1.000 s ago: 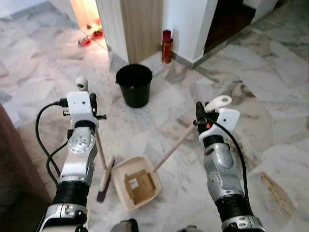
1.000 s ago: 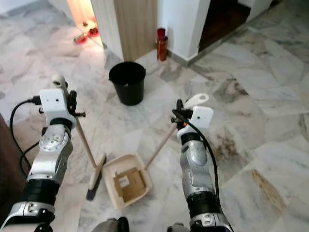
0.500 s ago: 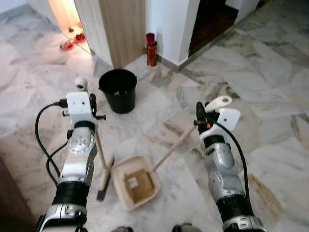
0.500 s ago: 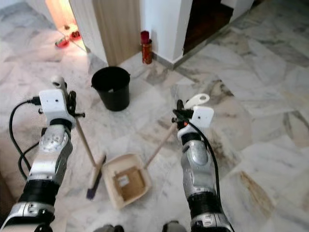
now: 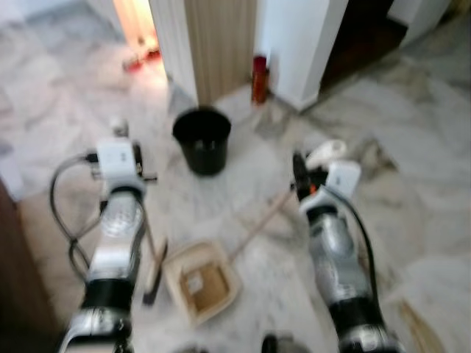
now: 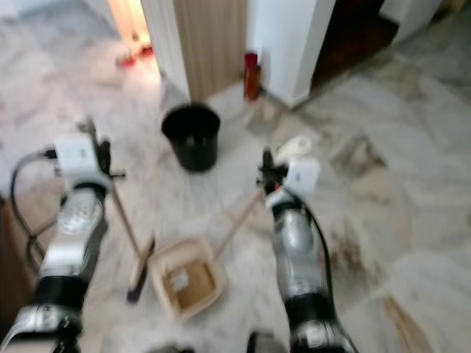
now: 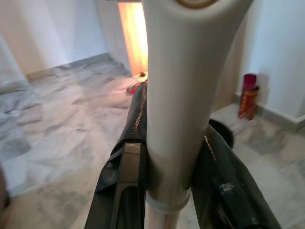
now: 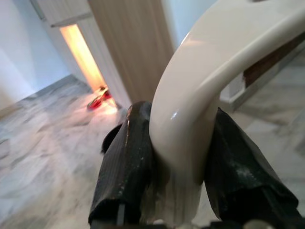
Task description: Sweep floor
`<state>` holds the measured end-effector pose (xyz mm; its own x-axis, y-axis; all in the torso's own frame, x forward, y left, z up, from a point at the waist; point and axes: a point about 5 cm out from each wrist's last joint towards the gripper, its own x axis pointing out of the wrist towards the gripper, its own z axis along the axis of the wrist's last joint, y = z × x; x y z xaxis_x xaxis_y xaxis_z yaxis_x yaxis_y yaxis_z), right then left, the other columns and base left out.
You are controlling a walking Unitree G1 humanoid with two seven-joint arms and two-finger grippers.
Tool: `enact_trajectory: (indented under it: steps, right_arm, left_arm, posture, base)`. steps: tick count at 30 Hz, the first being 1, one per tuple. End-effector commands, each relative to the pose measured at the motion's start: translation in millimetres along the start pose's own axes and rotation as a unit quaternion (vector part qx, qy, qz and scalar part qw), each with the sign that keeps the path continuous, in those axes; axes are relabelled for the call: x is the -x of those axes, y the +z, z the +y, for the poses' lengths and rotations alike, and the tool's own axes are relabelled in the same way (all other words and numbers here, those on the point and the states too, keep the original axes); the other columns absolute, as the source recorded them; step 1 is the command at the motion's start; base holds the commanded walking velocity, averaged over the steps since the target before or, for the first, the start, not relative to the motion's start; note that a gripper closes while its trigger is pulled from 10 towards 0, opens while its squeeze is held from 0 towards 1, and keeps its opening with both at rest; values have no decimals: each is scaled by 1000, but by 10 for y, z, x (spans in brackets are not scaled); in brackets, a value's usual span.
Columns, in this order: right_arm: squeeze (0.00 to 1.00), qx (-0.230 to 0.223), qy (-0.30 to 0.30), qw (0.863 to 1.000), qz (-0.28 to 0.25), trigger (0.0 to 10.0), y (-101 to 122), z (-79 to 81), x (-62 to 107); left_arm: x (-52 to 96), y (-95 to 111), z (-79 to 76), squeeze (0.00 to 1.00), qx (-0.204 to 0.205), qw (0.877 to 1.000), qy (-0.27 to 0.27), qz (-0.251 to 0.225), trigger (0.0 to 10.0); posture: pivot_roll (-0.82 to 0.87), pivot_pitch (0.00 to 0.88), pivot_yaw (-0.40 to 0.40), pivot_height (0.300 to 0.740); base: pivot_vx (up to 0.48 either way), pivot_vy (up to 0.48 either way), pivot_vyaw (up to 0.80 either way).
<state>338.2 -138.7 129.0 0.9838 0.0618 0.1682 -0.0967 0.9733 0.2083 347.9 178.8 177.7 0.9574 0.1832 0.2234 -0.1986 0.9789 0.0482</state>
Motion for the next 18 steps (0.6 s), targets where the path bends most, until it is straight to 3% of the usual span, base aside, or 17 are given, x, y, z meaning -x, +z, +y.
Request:
enact_trajectory:
  steps: [1,18]
  right_arm:
    - [0,1,8,1000,-22,10000,102,45,-43]
    - [0,-5,8,1000,-18,10000,85,50,-34]
  left_arm:
    - [-23,91,48,0,10,1000,7,-20,10000]
    - [-24,93,55,0,8,1000,8,-19,10000]
  posture:
    - [45,176,-7,740]
    - [46,182,-2,740]
  base:
    - [337,0,0]
    - [310,234,0]
